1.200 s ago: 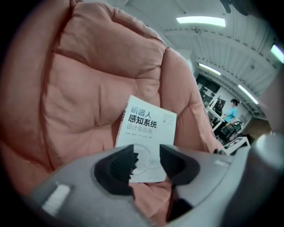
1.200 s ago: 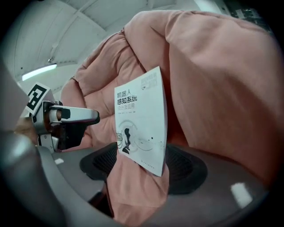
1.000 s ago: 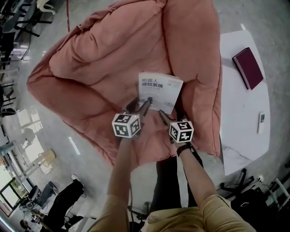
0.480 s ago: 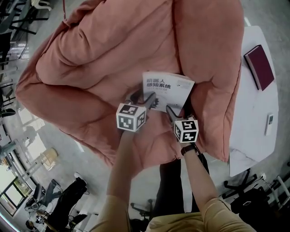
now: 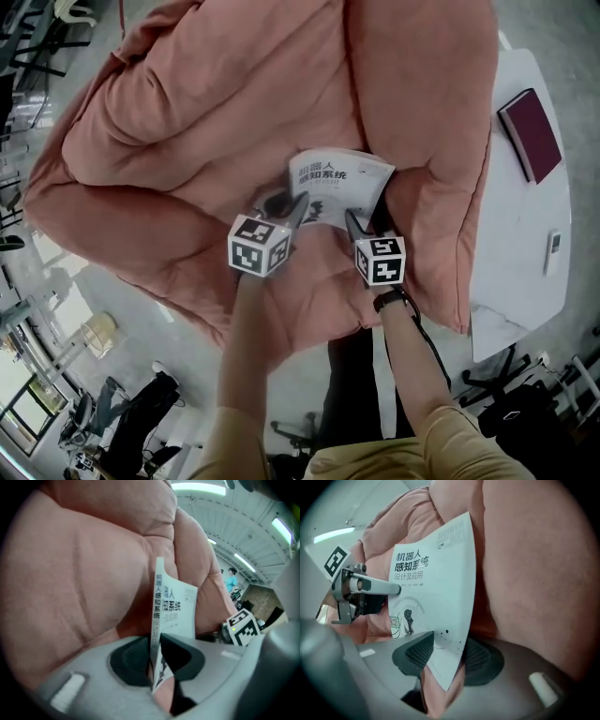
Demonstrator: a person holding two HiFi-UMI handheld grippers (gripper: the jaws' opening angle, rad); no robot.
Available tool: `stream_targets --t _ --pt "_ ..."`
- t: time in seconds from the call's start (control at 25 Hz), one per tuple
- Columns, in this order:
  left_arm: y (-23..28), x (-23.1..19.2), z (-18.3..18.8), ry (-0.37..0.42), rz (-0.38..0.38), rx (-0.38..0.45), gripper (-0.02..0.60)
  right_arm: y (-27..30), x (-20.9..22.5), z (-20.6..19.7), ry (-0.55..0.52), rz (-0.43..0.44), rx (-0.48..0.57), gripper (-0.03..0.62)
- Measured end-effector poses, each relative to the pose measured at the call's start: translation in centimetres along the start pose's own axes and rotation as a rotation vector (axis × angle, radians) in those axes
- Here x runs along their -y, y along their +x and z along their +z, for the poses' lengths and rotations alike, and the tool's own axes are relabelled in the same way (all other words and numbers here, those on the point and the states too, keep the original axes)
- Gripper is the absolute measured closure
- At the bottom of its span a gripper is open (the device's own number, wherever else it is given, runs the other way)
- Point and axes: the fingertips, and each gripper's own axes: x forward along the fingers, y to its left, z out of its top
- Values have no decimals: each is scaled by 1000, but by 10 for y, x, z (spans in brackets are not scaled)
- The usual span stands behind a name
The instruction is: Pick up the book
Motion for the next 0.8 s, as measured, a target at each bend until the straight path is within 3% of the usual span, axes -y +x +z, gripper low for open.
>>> stream_targets --t 0.04,0.24,0.56,0.68,0.8 --pt "-2 7 -2 17 -14 1 525 -4 1 -2 -10 2 0 415" --pt "-20 36 -8 92 -80 11 535 -21 -14 -6 -37 104 -2 515" --pt "-88 86 3 117 -236 87 535 -76 -41 10 -94 261 93 526" --pt "-108 95 15 107 -213 122 535 -103 -52 21 -142 329 117 536" --pt "-128 110 32 72 -169 172 535 -138 -59 36 -171 339 126 539"
